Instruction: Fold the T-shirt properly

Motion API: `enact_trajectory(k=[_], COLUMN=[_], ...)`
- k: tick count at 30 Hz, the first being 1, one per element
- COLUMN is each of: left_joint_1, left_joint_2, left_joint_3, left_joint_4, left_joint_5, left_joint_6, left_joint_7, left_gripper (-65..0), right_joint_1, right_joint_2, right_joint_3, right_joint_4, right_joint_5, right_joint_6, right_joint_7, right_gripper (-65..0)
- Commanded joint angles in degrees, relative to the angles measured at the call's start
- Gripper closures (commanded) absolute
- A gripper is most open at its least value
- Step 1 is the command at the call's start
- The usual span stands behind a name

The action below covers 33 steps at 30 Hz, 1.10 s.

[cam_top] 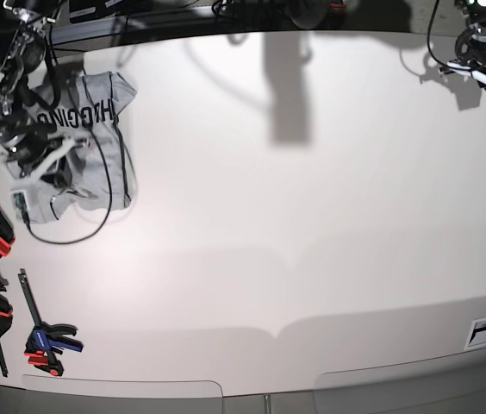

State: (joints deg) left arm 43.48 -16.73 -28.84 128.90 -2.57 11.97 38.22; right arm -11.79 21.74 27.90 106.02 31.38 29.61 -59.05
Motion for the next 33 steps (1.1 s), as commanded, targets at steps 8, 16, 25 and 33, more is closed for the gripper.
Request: enact_trajectory(k=[8,16,25,33], left_joint_1=[5.22,15.17,26.18,27.47], left_joint_2=[2.62,2.60,2.58,2.56], left_joint_3=[-0.46,-0.46,-0.35,-0.26], left_joint_4=[0.94,0.94,0.02,-20.17], left_joint_5=[1.01,0.98,-8.24,-23.23], left_joint_6=[0.20,0.20,-5.55,-21.35], left_joint_7=[1.25,3.82,3.65,-3.85], left_gripper=[0.0,0.0,0.0,0.0], right_joint_1=[-10.51,-22.82,-38.69,-45.07], right_joint_2=[0.96,0.96,0.96,1.16], right_joint_3=[0.37,0.37,0.20,-0.11], right_joint_4=[6.99,12.44,11.41,-2.56], right_joint_5=[1.55,13.55,13.81,13.64], right_joint_6=[2.25,9.05,10.39,10.39], right_joint_7=[-1.53,-8.85,-7.26,-3.02], right_gripper=[0.0,0.0,0.0,0.0])
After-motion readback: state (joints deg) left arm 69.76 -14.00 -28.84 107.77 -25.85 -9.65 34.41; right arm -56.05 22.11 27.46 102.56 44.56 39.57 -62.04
